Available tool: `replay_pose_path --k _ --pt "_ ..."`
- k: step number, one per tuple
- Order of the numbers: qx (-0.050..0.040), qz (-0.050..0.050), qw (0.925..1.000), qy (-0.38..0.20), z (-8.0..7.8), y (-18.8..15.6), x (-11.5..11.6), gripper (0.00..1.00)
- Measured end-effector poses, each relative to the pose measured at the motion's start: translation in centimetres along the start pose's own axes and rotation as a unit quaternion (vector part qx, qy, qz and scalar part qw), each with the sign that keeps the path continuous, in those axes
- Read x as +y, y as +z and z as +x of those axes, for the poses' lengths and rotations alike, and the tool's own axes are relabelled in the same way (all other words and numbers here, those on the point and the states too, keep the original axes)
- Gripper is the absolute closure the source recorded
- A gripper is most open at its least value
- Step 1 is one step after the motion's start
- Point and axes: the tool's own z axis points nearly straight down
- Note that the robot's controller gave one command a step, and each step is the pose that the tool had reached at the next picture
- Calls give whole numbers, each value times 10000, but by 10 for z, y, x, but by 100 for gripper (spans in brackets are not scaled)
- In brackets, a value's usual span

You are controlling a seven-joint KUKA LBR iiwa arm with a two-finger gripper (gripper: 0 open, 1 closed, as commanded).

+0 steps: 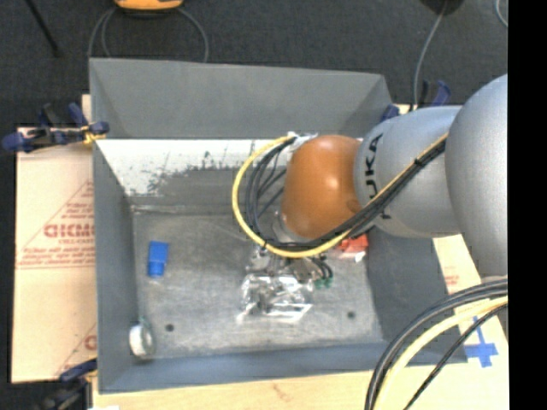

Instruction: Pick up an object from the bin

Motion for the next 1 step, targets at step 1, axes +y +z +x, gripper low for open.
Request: replay_pose_path --k 1 --pt "-100 54 9975 -696 6 -149 -1 100"
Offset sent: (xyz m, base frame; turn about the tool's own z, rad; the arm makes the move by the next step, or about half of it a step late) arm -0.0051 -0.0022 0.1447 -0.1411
